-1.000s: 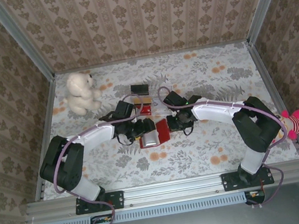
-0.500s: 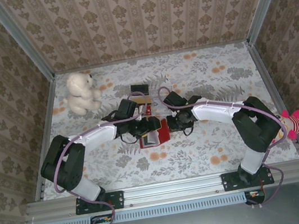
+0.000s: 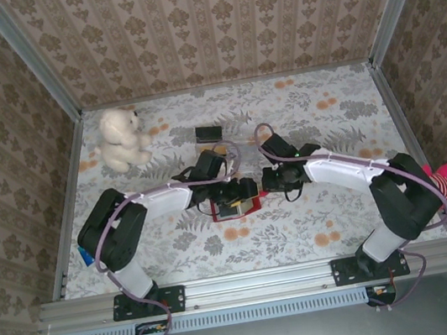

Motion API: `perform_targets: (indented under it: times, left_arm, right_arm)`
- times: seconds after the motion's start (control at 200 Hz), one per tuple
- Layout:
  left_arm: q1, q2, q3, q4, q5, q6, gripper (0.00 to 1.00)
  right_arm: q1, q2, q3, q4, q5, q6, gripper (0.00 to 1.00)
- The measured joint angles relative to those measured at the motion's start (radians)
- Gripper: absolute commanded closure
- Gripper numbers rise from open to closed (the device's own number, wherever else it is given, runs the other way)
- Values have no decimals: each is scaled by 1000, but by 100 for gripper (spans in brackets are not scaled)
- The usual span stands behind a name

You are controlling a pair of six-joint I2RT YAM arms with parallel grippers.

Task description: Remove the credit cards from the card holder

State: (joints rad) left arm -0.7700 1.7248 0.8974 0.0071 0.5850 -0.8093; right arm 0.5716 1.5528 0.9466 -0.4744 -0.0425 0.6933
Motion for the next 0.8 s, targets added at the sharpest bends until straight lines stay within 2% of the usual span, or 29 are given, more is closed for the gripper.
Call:
perform_targets:
  times: [0.38, 0.615, 0.8]
  left_arm:
    - [-8, 21, 8, -19, -42, -6, 58]
    - [-4, 21, 9, -29, -51, -6, 73]
    - [10, 21, 8, -29, -51, -6, 83]
  right_arm:
    - [-21, -40, -16, 50, -26, 18, 72]
    - [-8, -43, -16, 125, -124, 21, 85]
    - [19, -23, -13, 181, -186, 38, 88]
